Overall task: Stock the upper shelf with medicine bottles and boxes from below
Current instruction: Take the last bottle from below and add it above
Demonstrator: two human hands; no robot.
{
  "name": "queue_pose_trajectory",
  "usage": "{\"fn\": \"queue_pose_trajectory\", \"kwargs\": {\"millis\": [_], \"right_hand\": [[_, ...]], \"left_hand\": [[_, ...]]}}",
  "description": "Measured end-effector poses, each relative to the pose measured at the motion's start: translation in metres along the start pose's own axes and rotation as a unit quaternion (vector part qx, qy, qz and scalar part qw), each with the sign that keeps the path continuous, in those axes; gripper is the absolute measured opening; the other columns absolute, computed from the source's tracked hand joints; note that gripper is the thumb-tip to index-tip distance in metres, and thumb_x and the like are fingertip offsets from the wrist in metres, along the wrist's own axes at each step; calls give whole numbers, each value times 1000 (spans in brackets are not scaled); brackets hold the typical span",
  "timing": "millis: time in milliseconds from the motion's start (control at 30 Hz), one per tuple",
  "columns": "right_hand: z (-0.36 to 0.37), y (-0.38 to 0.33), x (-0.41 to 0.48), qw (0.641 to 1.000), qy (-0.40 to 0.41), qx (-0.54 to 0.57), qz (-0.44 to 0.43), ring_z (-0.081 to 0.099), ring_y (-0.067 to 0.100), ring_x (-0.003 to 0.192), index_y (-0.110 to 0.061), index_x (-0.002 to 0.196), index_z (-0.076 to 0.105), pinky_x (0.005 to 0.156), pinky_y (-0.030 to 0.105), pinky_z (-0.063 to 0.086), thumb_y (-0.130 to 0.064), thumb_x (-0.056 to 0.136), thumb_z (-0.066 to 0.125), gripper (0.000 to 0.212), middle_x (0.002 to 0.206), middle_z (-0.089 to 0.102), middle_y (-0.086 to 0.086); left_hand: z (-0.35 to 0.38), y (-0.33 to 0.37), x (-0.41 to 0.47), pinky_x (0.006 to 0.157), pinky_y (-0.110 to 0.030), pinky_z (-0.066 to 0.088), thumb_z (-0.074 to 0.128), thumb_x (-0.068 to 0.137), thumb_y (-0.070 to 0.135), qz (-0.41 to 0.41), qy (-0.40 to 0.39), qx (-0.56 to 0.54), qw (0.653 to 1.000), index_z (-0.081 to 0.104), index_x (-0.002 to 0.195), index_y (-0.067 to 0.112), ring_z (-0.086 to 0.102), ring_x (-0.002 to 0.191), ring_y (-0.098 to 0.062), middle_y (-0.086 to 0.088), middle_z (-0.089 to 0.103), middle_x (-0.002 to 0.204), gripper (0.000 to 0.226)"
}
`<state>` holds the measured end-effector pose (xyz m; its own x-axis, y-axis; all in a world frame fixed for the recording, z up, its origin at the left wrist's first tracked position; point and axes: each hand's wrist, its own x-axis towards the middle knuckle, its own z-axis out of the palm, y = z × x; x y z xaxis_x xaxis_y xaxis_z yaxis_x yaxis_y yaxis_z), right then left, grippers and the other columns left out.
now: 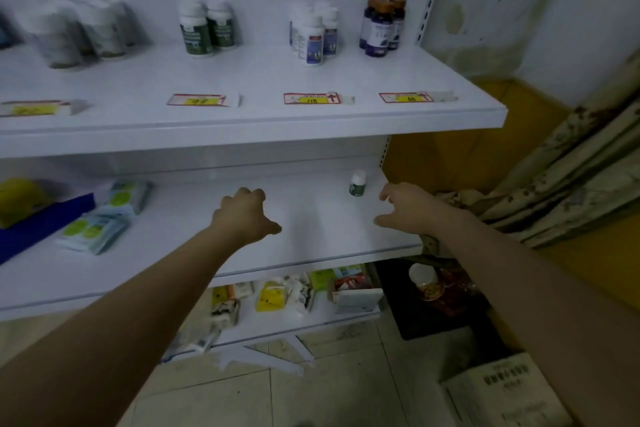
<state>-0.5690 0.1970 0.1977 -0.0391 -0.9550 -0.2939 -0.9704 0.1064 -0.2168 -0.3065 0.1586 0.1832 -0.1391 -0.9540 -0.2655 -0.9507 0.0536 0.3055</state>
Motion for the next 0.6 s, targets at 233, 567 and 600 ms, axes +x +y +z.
{"fn": "queue_pose_trajectory", "kwargs": {"millis": [233,567,600], "right_hand": [[22,25,66,999,-18,16,34,44,28,125,-12,142,34,101,36,43,-41,90,57,63,140,40,14],[61,75,174,999,-3,5,47,47,31,119,-12,141,33,94,36,45,-39,90,58,63,134,43,16],[67,80,189,999,7,0,43,49,32,117,-12,141,33,92,37,46,-39,89,58,64,132,44,16]], "left_hand": [[20,17,74,103,-44,37,68,81,43,15,-27,29,999,36,141,13,36,129,-37,-12,36,144,74],[77,35,171,99,-44,39,65,83,44,27,-21,86,996,36,141,13,39,126,-34,-11,39,142,72],[86,35,182,99,-44,39,65,83,44,29,-15,92,995,37,140,13,40,125,-34,-11,39,141,71]]}}
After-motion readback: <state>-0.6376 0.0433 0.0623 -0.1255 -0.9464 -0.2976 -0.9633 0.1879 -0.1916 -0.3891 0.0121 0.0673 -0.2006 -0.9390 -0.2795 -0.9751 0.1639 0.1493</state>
